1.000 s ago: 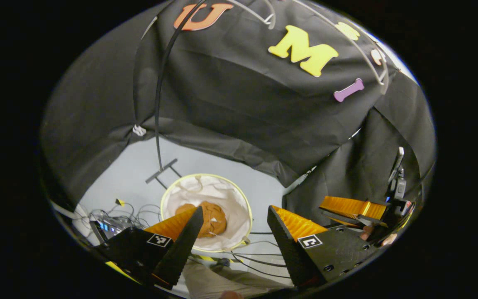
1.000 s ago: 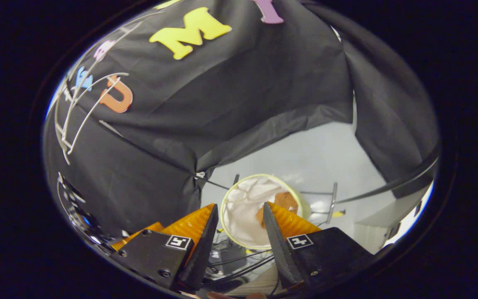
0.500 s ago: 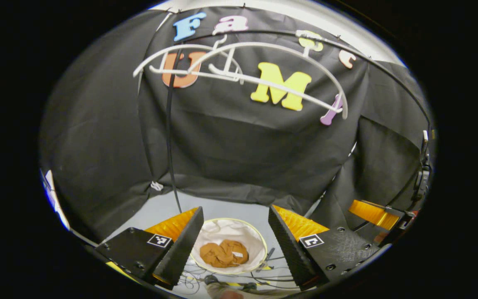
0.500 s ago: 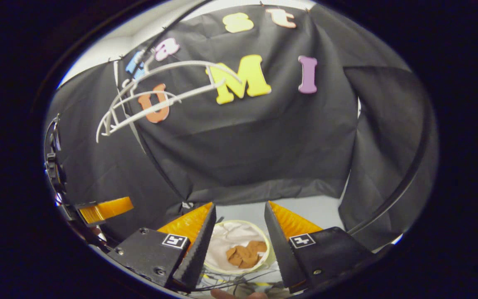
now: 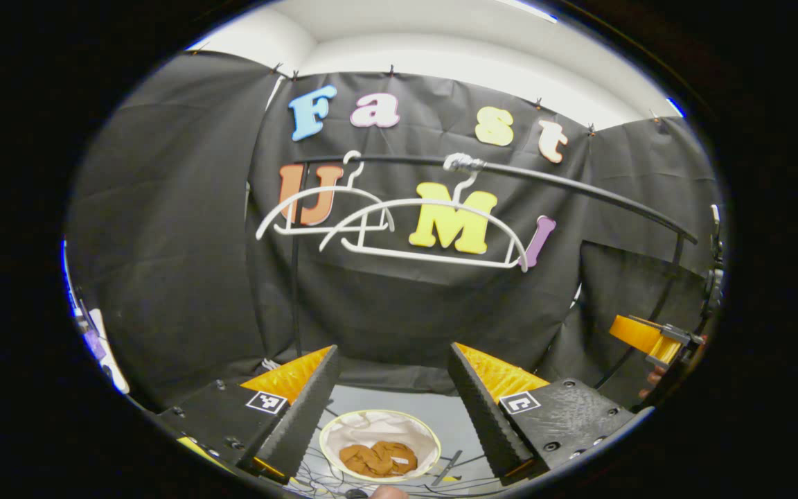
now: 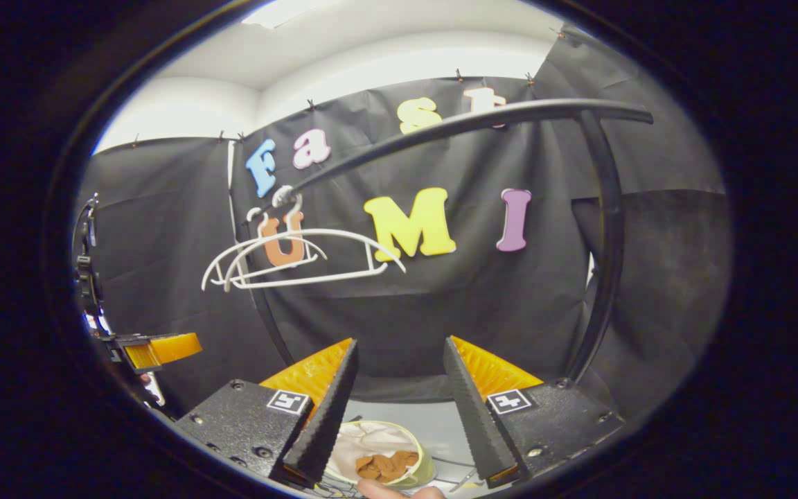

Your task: Grasp the clothes on the hanger with both hands and then place them into the laundry hamper below.

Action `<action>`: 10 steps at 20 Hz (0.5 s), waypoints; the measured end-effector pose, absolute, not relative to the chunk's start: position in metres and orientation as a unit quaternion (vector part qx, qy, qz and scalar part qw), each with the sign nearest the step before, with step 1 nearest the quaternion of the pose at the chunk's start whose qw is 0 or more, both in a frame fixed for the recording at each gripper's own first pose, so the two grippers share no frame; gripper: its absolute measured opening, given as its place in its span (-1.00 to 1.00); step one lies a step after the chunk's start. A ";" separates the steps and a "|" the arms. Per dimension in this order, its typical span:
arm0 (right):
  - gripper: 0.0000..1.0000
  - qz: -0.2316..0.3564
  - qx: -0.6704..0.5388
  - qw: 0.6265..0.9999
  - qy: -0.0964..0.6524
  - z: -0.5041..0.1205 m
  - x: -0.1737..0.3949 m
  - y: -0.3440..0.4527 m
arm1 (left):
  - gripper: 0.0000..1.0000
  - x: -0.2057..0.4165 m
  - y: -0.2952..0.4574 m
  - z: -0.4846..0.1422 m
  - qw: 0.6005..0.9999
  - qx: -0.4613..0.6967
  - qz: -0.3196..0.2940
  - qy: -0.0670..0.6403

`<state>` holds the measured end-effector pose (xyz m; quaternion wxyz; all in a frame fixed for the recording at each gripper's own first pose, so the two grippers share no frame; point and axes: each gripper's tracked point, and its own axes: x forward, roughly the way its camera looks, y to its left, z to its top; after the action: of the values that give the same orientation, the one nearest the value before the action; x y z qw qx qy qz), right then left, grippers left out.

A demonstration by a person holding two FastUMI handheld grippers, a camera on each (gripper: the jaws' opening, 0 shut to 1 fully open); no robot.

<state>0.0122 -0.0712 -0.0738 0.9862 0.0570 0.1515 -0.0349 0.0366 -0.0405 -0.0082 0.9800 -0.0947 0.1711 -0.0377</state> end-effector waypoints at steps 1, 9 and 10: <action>0.62 -0.029 0.057 0.987 0.144 -0.067 0.011 -0.072 | 0.79 0.024 -0.041 0.003 0.983 -0.088 -0.032 0.160; 0.60 -0.044 0.027 0.996 0.069 -0.001 -0.019 -0.095 | 0.79 -0.010 -0.023 0.064 0.997 -0.054 -0.016 0.057; 0.62 -0.049 0.024 0.997 0.054 0.009 -0.024 -0.092 | 0.79 -0.013 -0.019 0.070 0.998 -0.048 -0.020 0.048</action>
<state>-0.0238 -0.0924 0.0089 0.9971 0.0236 0.0541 -0.0486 -0.0133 -0.0189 0.0698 0.9975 -0.0479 0.0478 -0.0198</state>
